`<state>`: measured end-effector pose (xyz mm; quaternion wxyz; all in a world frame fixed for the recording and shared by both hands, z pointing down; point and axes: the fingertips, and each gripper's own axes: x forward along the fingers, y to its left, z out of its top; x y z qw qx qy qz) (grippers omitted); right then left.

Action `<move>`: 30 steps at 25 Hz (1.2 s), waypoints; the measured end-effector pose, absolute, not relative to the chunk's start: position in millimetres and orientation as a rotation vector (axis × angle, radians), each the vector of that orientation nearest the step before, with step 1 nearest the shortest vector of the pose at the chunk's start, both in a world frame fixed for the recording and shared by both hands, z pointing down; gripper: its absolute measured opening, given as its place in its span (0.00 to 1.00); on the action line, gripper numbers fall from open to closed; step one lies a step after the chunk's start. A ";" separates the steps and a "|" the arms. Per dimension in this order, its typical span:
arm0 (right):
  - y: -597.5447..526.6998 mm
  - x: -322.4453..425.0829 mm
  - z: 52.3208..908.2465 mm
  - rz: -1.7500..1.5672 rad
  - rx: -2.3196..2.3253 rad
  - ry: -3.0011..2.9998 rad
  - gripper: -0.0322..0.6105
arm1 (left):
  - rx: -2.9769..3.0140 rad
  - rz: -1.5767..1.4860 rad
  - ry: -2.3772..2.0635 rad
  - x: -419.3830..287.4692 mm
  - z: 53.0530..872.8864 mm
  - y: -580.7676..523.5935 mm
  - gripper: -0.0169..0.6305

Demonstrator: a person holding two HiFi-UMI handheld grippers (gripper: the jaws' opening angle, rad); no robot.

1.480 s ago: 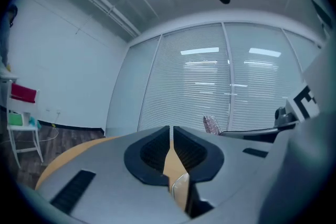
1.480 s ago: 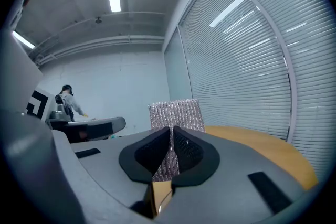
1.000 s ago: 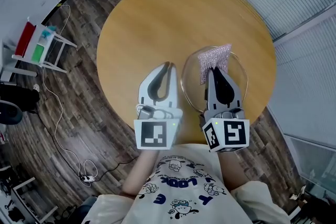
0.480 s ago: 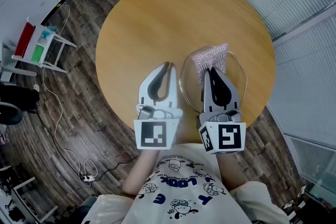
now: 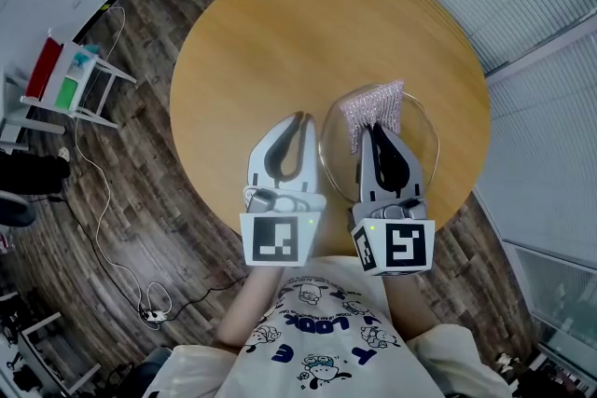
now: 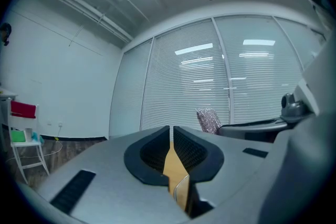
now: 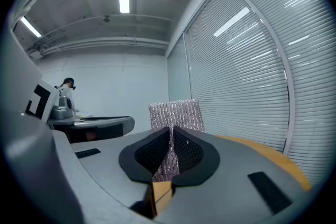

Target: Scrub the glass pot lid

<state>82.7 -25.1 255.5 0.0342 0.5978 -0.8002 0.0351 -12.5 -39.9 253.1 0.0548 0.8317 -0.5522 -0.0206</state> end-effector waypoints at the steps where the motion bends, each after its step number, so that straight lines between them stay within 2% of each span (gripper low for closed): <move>1: -25.4 83.0 255.5 0.112 1.839 -2.460 0.12 | 2.531 -0.058 -1.676 -12.0 252.8 -40.0 0.08; 30: -28.7 89.9 261.3 0.169 1.866 -2.440 0.12 | 2.553 -0.037 -1.680 -7.6 253.4 -42.5 0.08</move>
